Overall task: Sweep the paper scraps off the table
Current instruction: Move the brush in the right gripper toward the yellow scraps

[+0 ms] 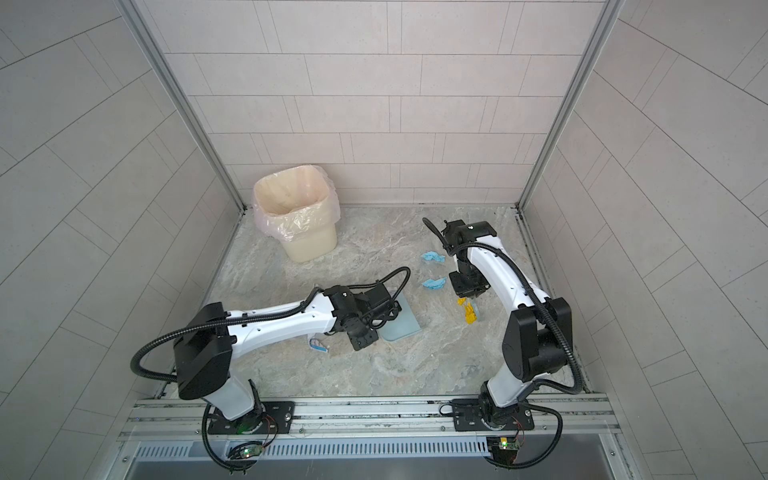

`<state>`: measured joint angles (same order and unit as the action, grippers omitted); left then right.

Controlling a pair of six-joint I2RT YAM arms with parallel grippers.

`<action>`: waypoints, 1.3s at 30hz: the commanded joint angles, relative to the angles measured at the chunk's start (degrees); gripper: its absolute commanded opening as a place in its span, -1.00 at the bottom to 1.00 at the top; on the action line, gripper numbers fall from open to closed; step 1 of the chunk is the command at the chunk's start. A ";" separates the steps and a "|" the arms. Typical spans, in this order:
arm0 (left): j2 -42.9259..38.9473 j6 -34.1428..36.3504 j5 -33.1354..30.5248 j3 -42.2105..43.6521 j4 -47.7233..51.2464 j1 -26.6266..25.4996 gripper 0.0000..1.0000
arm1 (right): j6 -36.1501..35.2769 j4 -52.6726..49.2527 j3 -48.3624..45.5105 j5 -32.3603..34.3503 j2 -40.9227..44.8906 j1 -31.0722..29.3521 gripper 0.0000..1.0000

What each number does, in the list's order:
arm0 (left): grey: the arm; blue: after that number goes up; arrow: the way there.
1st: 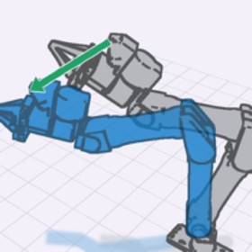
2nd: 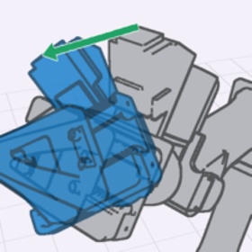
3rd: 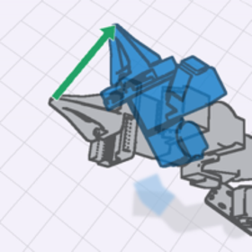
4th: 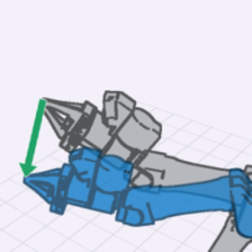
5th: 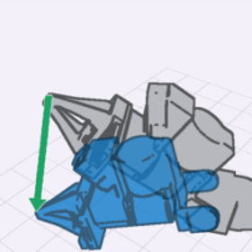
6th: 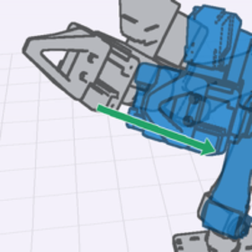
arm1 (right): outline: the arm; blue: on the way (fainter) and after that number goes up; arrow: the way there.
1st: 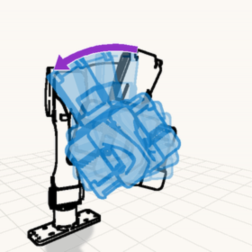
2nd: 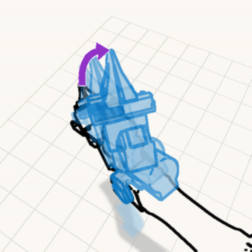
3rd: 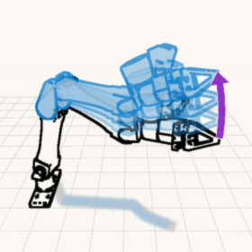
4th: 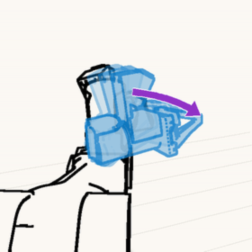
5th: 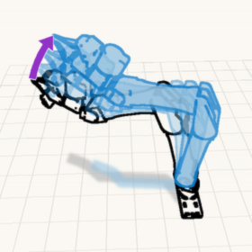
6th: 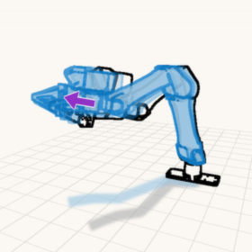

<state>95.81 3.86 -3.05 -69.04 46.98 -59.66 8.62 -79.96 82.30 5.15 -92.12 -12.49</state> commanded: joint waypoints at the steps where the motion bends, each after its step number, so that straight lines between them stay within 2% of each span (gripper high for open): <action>1: -0.45 -0.96 0.10 0.83 0.39 -0.48 -1.00 | 2.66 -5.75 1.45 -2.27 1.10 -1.32 -1.00; 4: -0.31 -1.02 0.30 0.83 0.48 -0.56 -1.00 | 3.68 -6.59 2.04 -3.75 3.49 -1.64 -1.00; 7: 0.16 -0.96 0.49 0.58 0.39 -0.67 -1.00 | 5.25 -7.98 2.08 0.91 5.09 -1.53 -1.00; 11: 1.15 -0.52 0.65 -0.13 0.39 -1.07 -1.00 | 5.57 -5.49 -1.30 1.28 5.67 -0.34 -1.00; 16: 1.97 -0.14 0.85 -0.84 0.44 -1.68 -1.00 | 5.52 -2.91 -4.65 -1.16 4.67 -1.44 -1.00; 34: 5.11 -0.18 1.43 -0.08 0.21 -2.25 -1.00 | 6.66 -3.83 -1.31 -9.03 6.35 -11.49 -1.00; 39: 6.81 0.96 2.15 -1.02 0.06 -2.30 -1.00 | 5.62 -5.84 0.26 -5.43 6.87 -10.17 -1.00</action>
<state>101.30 4.14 -1.50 -68.86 46.89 -61.54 14.31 -82.65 81.69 -2.68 -87.02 -23.83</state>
